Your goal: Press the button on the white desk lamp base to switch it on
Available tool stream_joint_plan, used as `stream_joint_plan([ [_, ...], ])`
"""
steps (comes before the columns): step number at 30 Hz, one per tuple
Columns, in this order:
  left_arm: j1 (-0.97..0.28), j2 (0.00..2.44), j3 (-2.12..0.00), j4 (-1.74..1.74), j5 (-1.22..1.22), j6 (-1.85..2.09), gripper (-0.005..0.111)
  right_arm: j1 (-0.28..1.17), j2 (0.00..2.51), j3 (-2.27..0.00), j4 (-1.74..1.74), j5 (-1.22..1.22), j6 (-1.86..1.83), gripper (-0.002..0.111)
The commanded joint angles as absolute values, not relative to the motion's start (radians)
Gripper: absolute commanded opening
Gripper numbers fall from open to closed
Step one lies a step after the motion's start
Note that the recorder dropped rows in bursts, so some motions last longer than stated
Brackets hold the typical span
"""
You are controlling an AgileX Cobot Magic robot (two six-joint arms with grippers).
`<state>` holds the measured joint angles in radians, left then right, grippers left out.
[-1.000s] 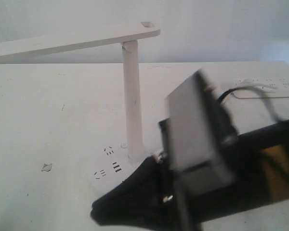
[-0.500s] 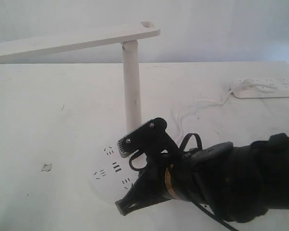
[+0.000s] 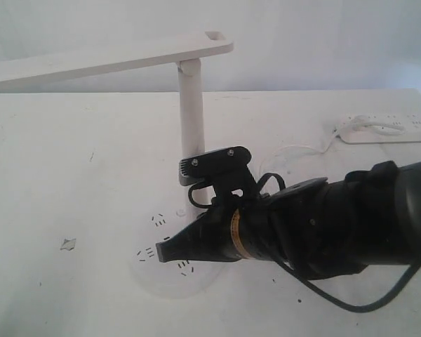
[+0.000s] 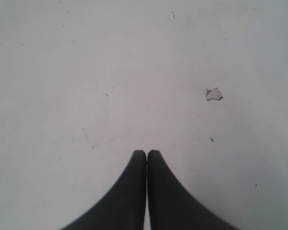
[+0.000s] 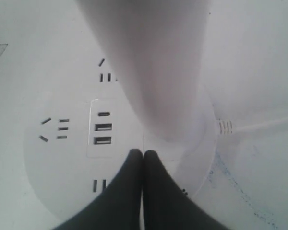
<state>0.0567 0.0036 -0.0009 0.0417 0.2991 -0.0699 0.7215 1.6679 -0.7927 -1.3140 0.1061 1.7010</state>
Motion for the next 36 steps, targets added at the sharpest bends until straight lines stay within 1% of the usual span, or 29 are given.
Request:
stream_joint_plan([
  [1,0.057,0.0,0.0,0.038,0.306,-0.071,0.0,0.716,1.667,-0.795,-1.315,0.095,1.642,0.0],
  [8,0.057,0.0,0.0,0.038,0.306,-0.071,0.0,0.718,1.641,-0.763,-1.312,-0.076,1.596,0.0],
  [15,0.057,0.0,0.0,0.038,0.306,-0.071,0.0,0.718,1.495,-0.63,-1.312,-0.163,1.648,0.0],
  [22,0.057,0.0,0.0,0.038,0.306,-0.071,0.0,0.718,1.198,-0.445,-1.312,-0.145,1.657,0.0],
  [27,0.057,0.0,0.0,0.038,0.306,-0.071,0.0,0.718,1.003,-0.412,-1.312,-0.048,1.655,0.0],
  [31,0.057,0.0,0.0,0.038,0.306,-0.071,0.0,0.718,0.971,-0.442,-1.315,0.007,1.631,0.0],
  [36,0.057,0.0,0.0,0.038,0.306,-0.071,0.0,0.718,1.049,-0.475,-1.343,0.053,1.542,0.0],
])
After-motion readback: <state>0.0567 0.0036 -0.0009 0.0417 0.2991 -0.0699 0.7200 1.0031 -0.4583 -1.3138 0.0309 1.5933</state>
